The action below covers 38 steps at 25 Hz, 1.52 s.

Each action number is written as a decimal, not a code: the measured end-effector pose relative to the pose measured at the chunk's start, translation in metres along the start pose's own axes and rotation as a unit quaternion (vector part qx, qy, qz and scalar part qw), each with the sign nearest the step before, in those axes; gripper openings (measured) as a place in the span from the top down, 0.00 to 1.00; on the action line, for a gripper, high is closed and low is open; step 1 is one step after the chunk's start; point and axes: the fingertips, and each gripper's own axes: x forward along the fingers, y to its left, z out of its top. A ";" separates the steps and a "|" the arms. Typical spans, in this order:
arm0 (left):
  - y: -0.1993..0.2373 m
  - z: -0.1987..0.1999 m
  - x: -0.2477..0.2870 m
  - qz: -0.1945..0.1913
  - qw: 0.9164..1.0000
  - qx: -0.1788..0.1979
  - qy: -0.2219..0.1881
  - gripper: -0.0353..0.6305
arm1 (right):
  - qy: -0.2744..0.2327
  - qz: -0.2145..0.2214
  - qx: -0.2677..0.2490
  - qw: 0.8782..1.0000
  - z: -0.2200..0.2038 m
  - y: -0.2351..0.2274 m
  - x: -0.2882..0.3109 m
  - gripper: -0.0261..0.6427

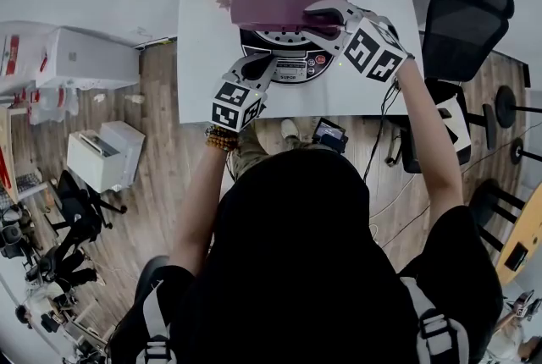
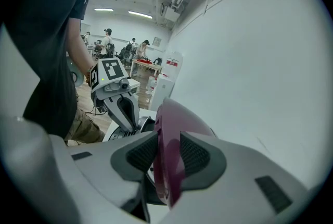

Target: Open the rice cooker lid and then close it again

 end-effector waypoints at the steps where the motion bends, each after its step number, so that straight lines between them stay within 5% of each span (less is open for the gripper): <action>1: 0.000 0.000 0.000 0.000 1.000 0.000 0.000 0.91 | 0.001 0.000 -0.005 1.000 0.000 0.001 0.001 0.76; 38: 0.001 -0.001 0.001 0.000 1.000 0.006 0.002 0.91 | 0.036 0.007 -0.021 0.999 -0.026 0.029 0.023 0.77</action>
